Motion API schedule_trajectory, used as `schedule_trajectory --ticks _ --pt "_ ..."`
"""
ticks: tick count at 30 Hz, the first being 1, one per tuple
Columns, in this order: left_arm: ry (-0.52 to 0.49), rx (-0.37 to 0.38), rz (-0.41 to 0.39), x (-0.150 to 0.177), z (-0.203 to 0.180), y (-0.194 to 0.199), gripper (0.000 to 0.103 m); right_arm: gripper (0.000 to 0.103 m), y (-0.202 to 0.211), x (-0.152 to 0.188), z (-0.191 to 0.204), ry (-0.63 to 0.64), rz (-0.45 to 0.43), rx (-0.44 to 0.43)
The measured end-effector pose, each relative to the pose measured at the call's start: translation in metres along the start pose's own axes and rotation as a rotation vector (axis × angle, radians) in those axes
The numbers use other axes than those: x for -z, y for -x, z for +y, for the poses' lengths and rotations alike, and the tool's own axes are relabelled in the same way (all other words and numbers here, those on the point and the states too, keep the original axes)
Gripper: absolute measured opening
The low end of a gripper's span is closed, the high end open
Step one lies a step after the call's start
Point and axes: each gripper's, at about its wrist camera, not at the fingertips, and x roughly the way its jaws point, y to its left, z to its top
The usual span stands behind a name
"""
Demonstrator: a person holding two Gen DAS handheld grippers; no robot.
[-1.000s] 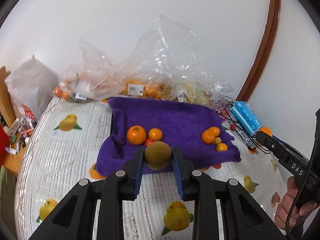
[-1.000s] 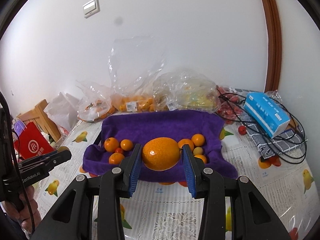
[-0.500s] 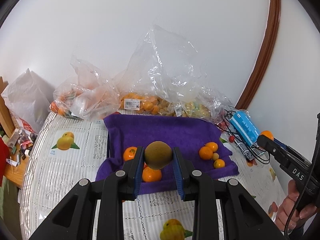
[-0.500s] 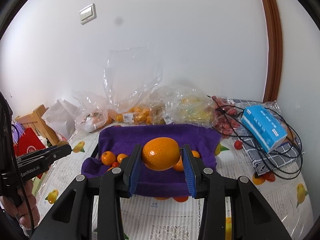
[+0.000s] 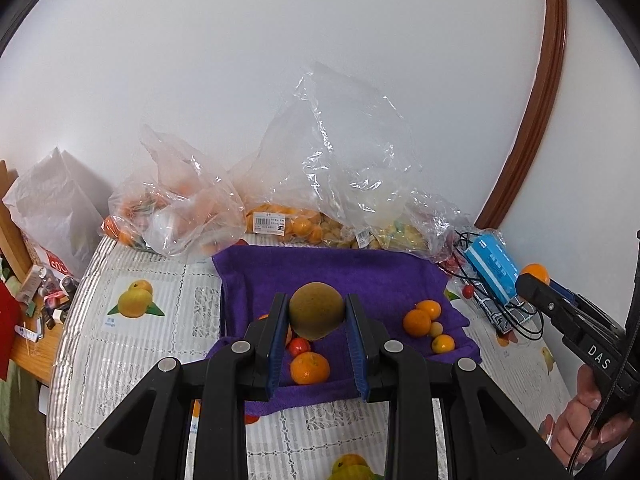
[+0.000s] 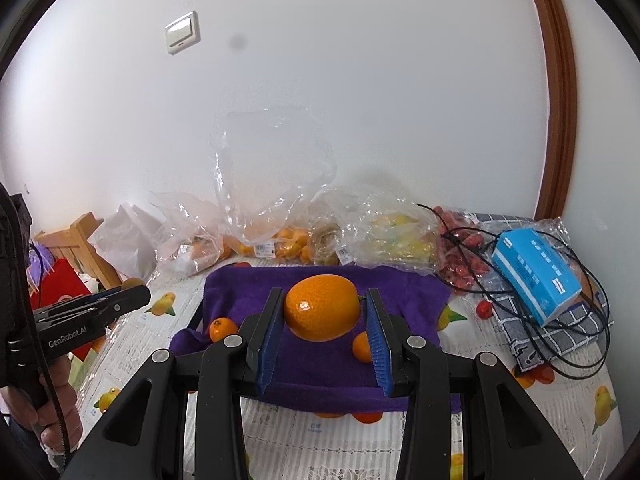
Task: Organize fruits
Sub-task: 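Carry the held orange and yellow-green fruit over the purple towel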
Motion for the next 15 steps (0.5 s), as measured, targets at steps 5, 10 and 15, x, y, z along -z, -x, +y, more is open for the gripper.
schedule_trajectory --ticks 5,10,15 --pt "0.006 -0.002 -0.004 -0.005 0.002 -0.001 0.027 0.040 -0.004 -0.005 0.003 0.009 0.000 -0.012" --pt "0.010 -0.005 -0.009 -0.007 0.004 -0.004 0.027 0.040 -0.011 -0.008 0.007 0.018 0.004 -0.024" --pt "0.017 -0.013 -0.001 -0.008 0.009 -0.010 0.027 0.040 -0.017 -0.009 0.009 0.029 0.005 -0.031"
